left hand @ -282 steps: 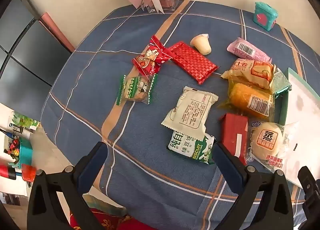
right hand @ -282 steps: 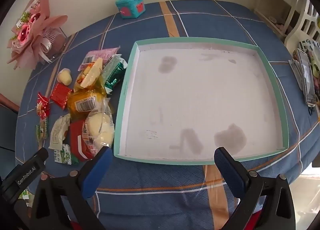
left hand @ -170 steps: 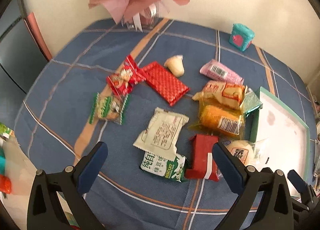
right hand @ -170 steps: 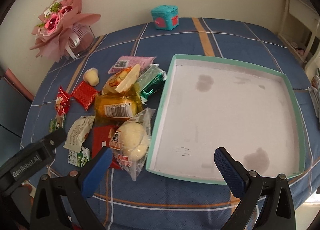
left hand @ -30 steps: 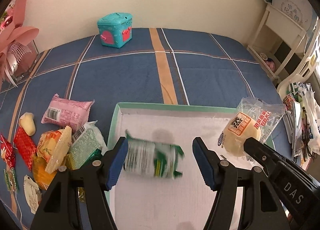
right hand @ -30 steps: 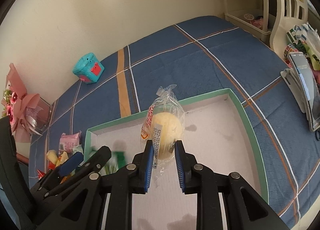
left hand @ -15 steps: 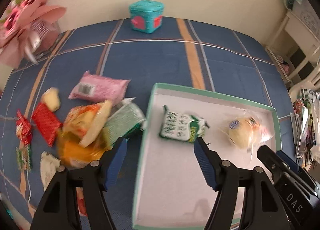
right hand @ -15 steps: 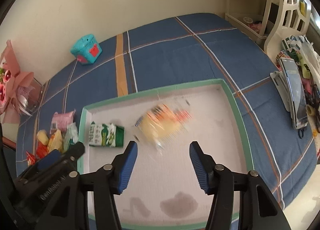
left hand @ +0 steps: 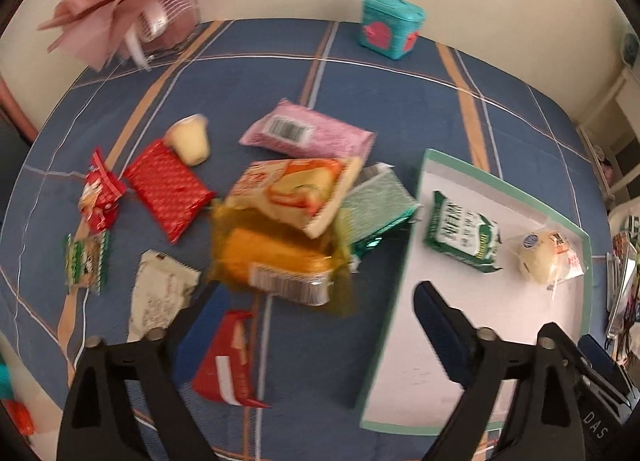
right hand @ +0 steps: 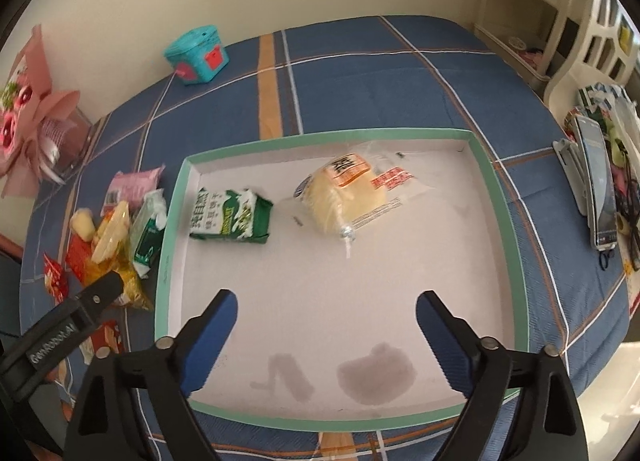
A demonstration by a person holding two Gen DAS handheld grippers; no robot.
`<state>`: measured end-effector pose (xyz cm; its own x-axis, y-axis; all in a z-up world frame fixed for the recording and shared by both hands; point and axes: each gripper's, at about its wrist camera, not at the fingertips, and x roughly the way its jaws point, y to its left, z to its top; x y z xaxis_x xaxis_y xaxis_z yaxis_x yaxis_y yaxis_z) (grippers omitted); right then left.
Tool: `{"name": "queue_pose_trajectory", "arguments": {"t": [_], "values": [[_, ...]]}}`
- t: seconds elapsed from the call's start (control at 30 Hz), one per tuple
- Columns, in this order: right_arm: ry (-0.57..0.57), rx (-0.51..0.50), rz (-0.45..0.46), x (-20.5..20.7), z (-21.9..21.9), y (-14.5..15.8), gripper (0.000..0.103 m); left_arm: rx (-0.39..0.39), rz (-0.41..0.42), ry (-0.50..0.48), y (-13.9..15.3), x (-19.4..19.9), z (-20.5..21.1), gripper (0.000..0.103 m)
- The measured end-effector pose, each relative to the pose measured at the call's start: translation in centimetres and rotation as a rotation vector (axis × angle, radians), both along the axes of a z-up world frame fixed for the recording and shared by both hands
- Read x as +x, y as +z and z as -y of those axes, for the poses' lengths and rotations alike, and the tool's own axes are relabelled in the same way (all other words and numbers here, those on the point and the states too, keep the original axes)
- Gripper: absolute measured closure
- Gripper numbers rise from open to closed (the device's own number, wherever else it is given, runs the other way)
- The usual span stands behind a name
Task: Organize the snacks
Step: 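Grasp the red wafer pack with the right tool while the left tool grasps the white cracker pack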
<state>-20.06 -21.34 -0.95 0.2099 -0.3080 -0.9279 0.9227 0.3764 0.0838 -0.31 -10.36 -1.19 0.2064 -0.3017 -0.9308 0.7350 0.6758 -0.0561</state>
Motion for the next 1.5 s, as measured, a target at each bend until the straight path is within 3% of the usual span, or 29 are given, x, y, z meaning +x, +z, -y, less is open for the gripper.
{"name": "queue_pose_trajectory", "arguments": {"t": [0.07,0.33,0.63,0.83,1.07,1.27,1.5], "values": [[0.017,-0.009,-0.012,0.6,-0.4,0.0,0.0,-0.006,-0.007,0.018,0.0,0.6,-0.8,0.007],[0.075,-0.031,-0.054,2.9,-2.1,-0.5,0.0,-0.016,0.023,0.047,0.2,2.1,-2.7,0.006],[0.119,-0.072,0.103,5.8,-4.8,0.1,0.0,-0.032,0.084,0.083,0.9,4.3,-5.9,0.006],[0.169,-0.134,0.148,8.6,-6.7,0.4,0.0,-0.065,0.145,0.12,1.7,6.6,-8.3,0.006],[0.252,-0.042,0.178,12.4,-9.0,-0.9,0.0,-0.086,0.127,0.172,1.8,10.0,-11.3,0.006],[0.308,0.001,0.223,14.9,-11.1,-1.3,0.0,-0.079,0.108,0.15,1.4,11.6,-12.4,0.006],[0.377,0.047,0.172,17.5,-13.4,-3.4,0.0,-0.048,-0.001,0.113,-1.1,11.9,-11.7,0.006]]}}
